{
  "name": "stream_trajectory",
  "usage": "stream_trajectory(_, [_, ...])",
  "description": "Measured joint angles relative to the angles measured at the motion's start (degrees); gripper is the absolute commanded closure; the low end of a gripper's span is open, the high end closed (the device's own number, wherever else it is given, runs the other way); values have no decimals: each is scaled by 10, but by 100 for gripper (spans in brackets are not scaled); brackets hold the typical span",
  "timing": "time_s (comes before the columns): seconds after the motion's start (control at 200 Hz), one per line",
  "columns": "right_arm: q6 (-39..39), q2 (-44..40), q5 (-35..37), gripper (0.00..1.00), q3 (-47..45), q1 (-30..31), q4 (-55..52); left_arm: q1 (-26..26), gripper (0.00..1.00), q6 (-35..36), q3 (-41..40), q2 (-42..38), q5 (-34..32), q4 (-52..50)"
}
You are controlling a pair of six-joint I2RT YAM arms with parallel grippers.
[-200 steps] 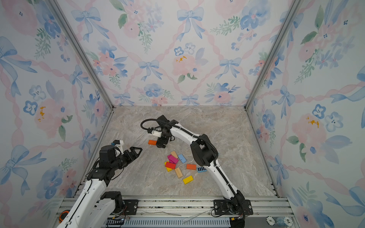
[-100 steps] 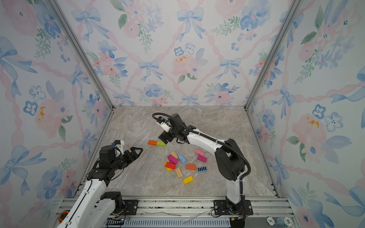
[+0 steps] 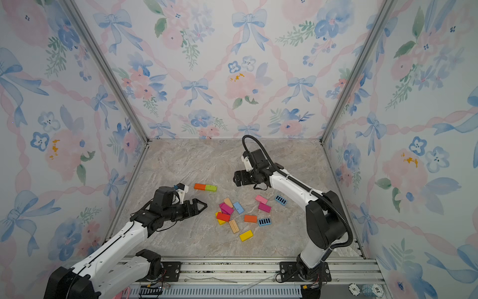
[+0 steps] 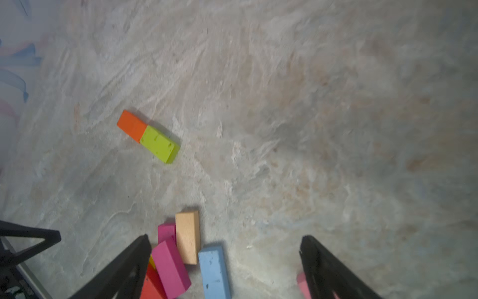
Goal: Assemble the number 7 with building blocks
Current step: Pick up the building block from the center of the board.
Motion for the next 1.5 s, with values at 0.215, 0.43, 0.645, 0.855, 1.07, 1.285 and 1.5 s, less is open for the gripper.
stream_trajectory(0.215, [-13, 8, 47, 17, -70, 43, -69, -33, 7, -18, 1, 22, -31, 5])
stream_trajectory(0.43, [-28, 69, 86, 20, -52, 85, -75, -34, 7, -36, -3, 2, -38, 14])
stream_trajectory(0.645, [-30, 87, 100, 23, -43, 102, -74, -34, 7, -41, -12, -12, -40, 16])
stream_trajectory(0.855, [-30, 99, 115, 26, -43, 105, -74, -34, 7, -41, -13, -7, -40, 16])
stream_trajectory(1.07, [-29, 105, 119, 36, -31, 112, -72, -34, 7, -41, -16, -7, -40, 16])
stream_trajectory(1.285, [-31, 107, 110, 62, -26, 114, -56, -34, 7, -41, -24, -9, -44, 16])
stream_trajectory(1.5, [-18, 104, 84, 86, -27, 107, -40, -34, 7, -41, -28, -23, -48, 15])
